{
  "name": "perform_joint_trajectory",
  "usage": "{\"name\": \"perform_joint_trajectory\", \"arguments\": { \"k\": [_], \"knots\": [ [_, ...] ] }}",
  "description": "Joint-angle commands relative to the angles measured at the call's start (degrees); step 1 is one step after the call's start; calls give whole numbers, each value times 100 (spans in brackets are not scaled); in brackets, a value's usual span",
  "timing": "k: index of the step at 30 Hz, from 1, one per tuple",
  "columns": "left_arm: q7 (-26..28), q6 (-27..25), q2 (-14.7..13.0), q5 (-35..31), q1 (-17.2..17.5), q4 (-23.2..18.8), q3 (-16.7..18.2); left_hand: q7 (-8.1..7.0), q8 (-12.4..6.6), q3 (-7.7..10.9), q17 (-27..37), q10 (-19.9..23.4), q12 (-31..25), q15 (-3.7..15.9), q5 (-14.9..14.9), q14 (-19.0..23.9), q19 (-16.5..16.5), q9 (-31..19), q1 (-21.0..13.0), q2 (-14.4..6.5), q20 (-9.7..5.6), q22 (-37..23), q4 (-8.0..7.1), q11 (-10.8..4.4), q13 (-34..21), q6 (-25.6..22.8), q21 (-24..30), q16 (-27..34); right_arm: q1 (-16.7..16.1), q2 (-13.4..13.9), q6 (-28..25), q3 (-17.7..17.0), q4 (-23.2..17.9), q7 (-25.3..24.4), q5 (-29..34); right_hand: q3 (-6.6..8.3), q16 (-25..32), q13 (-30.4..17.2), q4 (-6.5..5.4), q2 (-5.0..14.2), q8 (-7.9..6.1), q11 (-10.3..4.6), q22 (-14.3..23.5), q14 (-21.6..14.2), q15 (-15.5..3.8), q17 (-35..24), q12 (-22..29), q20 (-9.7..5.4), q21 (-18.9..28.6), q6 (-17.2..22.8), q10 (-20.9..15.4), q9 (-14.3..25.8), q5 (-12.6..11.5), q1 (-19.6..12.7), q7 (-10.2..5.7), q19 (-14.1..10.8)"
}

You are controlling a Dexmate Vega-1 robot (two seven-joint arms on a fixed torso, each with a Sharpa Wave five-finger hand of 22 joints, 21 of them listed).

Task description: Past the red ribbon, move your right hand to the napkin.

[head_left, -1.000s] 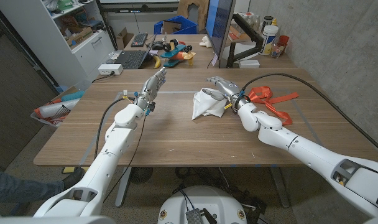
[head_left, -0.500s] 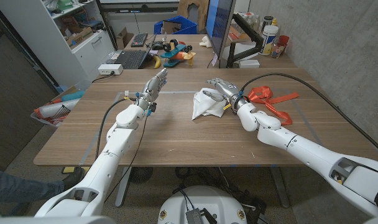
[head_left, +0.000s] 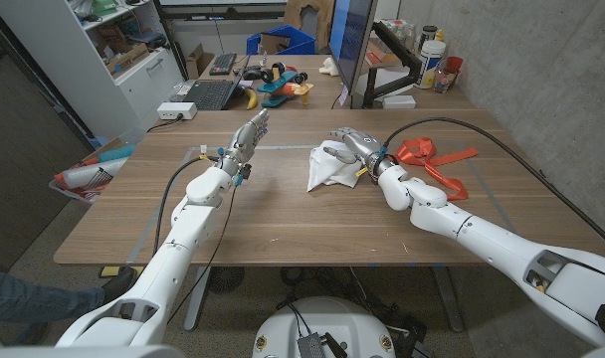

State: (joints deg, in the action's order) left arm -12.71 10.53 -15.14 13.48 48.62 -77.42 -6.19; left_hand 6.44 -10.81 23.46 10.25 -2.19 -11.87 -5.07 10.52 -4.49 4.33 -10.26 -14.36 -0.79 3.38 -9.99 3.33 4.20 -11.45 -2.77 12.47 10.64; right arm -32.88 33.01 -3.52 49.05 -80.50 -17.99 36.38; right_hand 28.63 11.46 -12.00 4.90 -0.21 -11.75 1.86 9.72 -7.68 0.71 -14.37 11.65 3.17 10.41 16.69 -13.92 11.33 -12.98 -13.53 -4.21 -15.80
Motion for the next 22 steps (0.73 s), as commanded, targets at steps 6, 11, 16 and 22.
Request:
{"name": "perform_joint_trajectory", "arguments": {
  "k": [6,11,16,22],
  "knots": [
    [-45,117,6,35,-13,28,-2,24,-18,1,15,-1,-26,-35,-29,-28,21,-9,-7,-73,12,-19,25,1,-10,-41,-45,3,69,-1,-56,81,25,58,58,21,42,-15,29,18,-9,-49,11,-35,-10,10,26,1,36,37,-21,15,-49,69,2,21],
    [-40,116,10,31,-23,48,-6,27,-22,0,15,-7,-24,-36,-29,-32,24,-9,-5,-76,16,-19,29,2,-9,-56,-50,2,75,5,-52,86,21,55,66,21,44,-16,32,17,-9,-42,11,-38,-3,15,29,1,38,39,-27,15,-50,73,1,23],
    [-32,120,19,27,-30,62,-9,25,-20,0,15,-1,-26,-31,-29,-30,22,-9,-3,-79,21,-20,33,2,-7,-57,-53,3,90,4,-52,86,20,58,71,24,43,-17,35,22,-10,-44,11,-33,-7,19,29,4,39,44,-27,15,-52,76,1,24],
    [-33,114,22,26,-35,70,-8,24,-20,-1,15,-1,-27,-34,-30,-30,21,-10,-1,-82,30,-20,37,-8,-6,-62,-57,4,118,2,-17,105,34,82,83,26,46,-17,37,26,-8,-54,11,-38,-5,23,30,3,41,42,-27,16,-53,81,6,24]
  ]
}}
